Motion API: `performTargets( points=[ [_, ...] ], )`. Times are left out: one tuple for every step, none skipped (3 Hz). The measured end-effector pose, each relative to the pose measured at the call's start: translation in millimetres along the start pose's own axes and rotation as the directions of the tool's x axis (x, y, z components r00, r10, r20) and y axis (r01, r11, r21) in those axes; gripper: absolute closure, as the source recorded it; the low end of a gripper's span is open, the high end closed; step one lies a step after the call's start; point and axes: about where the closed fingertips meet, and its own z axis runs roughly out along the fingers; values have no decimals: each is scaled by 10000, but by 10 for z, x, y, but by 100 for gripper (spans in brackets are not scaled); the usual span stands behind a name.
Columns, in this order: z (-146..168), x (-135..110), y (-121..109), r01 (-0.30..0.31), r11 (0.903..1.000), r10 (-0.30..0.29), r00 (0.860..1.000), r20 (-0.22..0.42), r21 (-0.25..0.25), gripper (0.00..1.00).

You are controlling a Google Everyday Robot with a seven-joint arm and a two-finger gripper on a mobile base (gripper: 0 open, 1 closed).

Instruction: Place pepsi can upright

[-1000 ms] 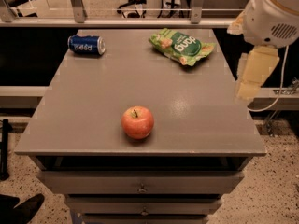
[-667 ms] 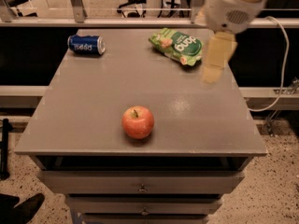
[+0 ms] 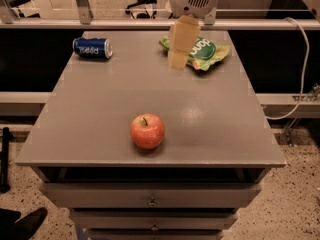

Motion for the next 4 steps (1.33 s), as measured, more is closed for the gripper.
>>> performTargets(
  points=[
    [0, 0, 0, 0, 10000, 0, 10000, 1, 1, 0],
    [6, -59, -33, 131, 9999, -132, 9993, 340, 38, 0],
    [188, -372, -167, 496, 9988, -489, 9947, 909, -54, 0],
    [496, -779, -388, 727, 9970, -681, 9876, 1416, -271, 0]
  ],
)
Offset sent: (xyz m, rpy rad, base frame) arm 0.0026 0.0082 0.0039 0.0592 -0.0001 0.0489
